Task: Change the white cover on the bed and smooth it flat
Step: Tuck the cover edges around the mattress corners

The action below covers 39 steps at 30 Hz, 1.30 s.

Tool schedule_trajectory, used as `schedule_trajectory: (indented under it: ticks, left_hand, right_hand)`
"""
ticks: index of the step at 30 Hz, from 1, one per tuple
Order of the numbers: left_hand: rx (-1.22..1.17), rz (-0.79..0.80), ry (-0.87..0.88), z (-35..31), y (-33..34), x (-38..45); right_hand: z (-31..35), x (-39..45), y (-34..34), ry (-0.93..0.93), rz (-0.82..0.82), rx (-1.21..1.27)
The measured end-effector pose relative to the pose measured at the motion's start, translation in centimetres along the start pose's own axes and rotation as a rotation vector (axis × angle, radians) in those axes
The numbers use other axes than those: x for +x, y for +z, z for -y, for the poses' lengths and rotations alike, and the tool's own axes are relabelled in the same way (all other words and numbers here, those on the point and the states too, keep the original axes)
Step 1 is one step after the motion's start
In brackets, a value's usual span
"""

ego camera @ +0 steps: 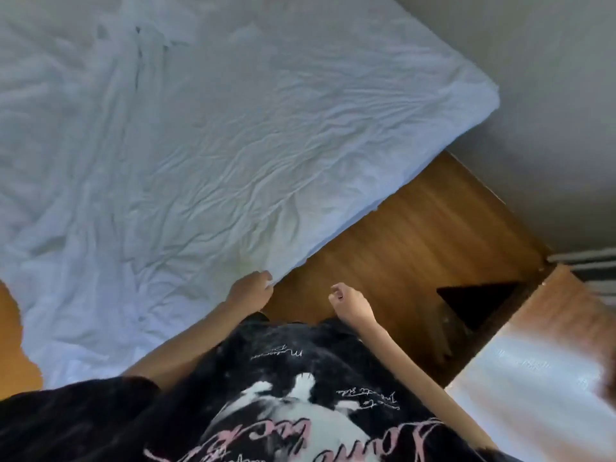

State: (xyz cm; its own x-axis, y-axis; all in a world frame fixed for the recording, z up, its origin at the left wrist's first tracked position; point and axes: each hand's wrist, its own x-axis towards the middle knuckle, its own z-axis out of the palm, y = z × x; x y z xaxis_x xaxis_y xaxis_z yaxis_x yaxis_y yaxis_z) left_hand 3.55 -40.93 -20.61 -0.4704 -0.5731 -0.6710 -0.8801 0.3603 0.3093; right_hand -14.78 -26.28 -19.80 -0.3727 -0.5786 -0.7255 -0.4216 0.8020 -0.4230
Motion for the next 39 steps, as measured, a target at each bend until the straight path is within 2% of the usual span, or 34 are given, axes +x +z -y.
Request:
schedule_trajectory:
  ticks: [4,10,14,19,25,30,36,39]
  left_hand:
    - [-0.151,-0.045,-0.16,-2.2,-0.6,0.8]
    - [-0.359,-0.124,-0.36,-2.0,-1.6,1.9]
    - [-0.346,-0.11,-0.376,0.7,-2.8,3.7]
    - [-0.351,-0.092,-0.327,4.8,-6.3,7.4]
    - [-0.356,-0.18,-0.291,10.0,-11.8,9.2]
    - [-0.381,-0.279,-0.373,14.5,-15.3,10.1]
    - [-0.52,-0.393,-0.557,19.0,-18.8,12.2]
    - [-0.607,-0.458,-0.691,21.3,-20.0,14.7]
  right_hand:
    - [1.3,5.5,-7.0,-0.099,0.123,-0.179]
    - [7.3,12.6,-12.7,-0.237,0.135,-0.34]
    - [11.9,15.5,-11.9,-0.277,0.171,-0.361]
    - [17.1,17.1,-9.0,-0.225,0.22,-0.438]
    - [23.8,19.1,-6.5,-0.266,0.196,-0.453]
    - [30.8,22.3,-6.3,-0.414,0.114,-0.483]
    - [38.8,29.6,-6.2,-0.486,0.189,-0.587]
    - [42.7,35.2,-5.1,-0.518,0.283,-0.668]
